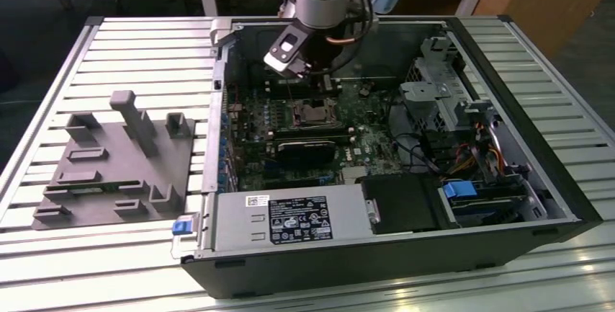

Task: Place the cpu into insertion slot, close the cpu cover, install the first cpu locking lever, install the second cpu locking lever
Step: 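Close the cpu cover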

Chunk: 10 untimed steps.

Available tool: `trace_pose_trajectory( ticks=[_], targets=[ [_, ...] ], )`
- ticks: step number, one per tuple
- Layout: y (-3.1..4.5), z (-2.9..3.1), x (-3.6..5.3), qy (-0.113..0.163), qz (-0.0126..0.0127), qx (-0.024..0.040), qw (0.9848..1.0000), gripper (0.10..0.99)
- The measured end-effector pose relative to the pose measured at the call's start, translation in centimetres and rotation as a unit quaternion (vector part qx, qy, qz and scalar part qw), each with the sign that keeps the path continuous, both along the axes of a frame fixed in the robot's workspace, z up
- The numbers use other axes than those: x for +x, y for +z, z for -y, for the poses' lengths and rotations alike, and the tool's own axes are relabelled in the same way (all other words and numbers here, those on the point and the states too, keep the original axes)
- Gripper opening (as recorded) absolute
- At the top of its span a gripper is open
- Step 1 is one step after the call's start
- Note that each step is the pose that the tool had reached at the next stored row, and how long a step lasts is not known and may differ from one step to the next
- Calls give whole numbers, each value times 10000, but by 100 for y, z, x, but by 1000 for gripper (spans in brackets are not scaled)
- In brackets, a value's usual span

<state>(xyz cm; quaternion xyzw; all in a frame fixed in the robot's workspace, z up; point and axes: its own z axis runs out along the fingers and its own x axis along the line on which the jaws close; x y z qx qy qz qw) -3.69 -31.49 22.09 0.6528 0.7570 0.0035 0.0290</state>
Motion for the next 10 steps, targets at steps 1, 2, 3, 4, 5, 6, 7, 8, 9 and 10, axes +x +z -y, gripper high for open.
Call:
trace_pose_trajectory(
  ticks=[1, 2, 3, 4, 5, 6, 7, 8, 9, 10],
  targets=[
    [0, 0, 0, 82, 0, 0, 10000, 102],
    [-1, 0, 0, 164, 0, 0, 9999, 102],
    [-1, 0, 0, 248, 0, 0, 9997, 102],
    [-1, 0, 0, 341, 0, 0, 9994, 102],
    [-1, 0, 0, 427, 0, -1, 9991, 102],
    [-2, 0, 0, 513, 0, 0, 9987, 102],
    [-2, 0, 0, 598, 0, -1, 9982, 102],
    [-2, 0, 0, 684, 0, -1, 9977, 102],
    [-2, 0, 0, 772, 0, -1, 9970, 102],
    [-3, 0, 0, 860, 0, -2, 9963, 102]
  ],
)
